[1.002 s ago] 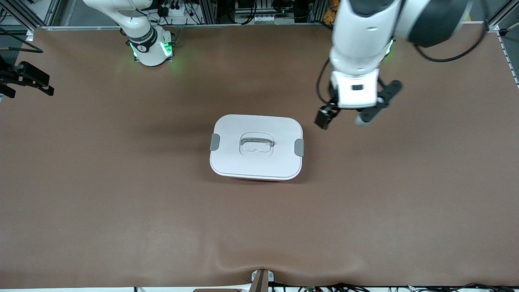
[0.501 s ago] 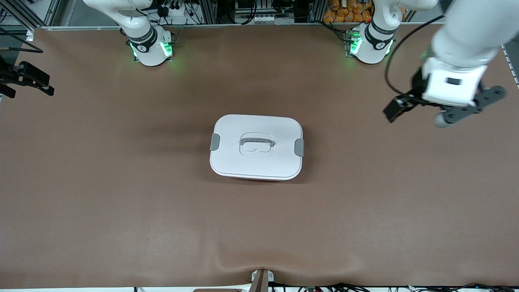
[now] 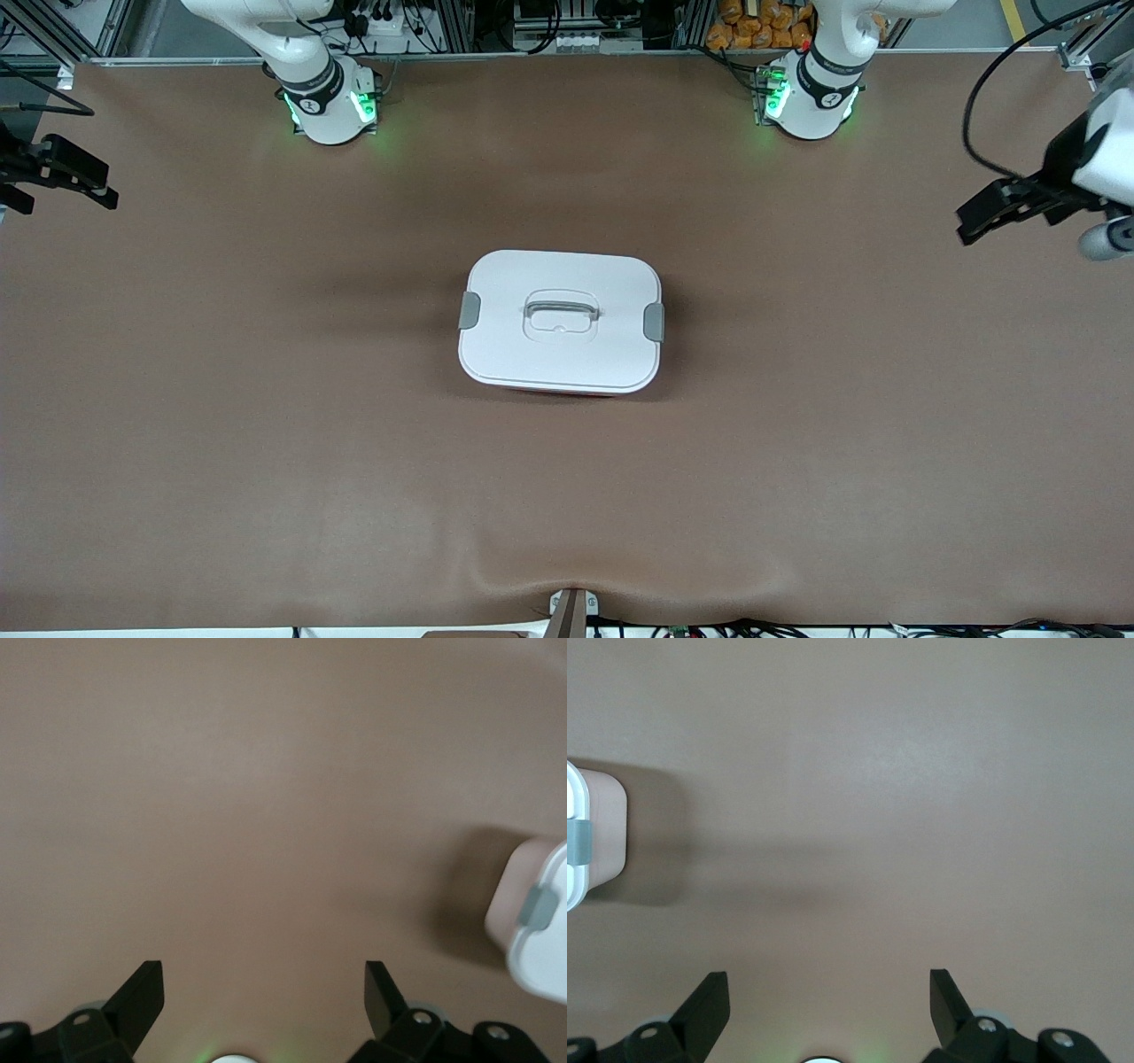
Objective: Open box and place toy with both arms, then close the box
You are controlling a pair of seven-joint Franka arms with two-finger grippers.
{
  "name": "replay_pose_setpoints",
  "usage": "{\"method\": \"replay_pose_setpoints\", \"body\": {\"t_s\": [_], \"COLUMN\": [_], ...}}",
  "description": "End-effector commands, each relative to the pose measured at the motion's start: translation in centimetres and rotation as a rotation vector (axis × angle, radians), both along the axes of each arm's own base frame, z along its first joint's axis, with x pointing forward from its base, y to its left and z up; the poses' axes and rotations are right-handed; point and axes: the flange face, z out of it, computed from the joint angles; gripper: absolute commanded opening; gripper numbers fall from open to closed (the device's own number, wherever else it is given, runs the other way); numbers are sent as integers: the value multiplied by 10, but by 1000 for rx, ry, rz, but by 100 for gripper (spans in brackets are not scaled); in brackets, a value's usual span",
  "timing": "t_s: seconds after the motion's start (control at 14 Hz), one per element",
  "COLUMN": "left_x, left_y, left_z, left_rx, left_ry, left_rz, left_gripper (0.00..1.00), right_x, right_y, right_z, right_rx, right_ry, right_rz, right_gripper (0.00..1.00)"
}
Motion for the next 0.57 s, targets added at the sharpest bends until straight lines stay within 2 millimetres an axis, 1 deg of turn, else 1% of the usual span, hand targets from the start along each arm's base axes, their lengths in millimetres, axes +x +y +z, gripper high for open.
{"method": "replay_pose_setpoints", "body": {"t_s": [0.0, 0.14, 0.29, 0.5], "left_x": [-32, -41, -54, -66], "left_y": [6, -3, -16, -24], "left_z": [-6, -6, -12, -2], "left_rx": [-5, 2, 17, -34], "left_ry": [25, 18, 29, 17], "left_rz": [-50, -59, -75, -71], "left_gripper": [100, 100, 100, 100], "right_x": [-8, -8, -8, -9], "right_y": [-2, -2, -2, -2], "right_z": [3, 3, 3, 4], "right_rx": [15, 15, 15, 15], "right_ry": [-6, -6, -6, -7], "right_rz": [4, 4, 4, 4], "right_gripper": [100, 100, 100, 100]}}
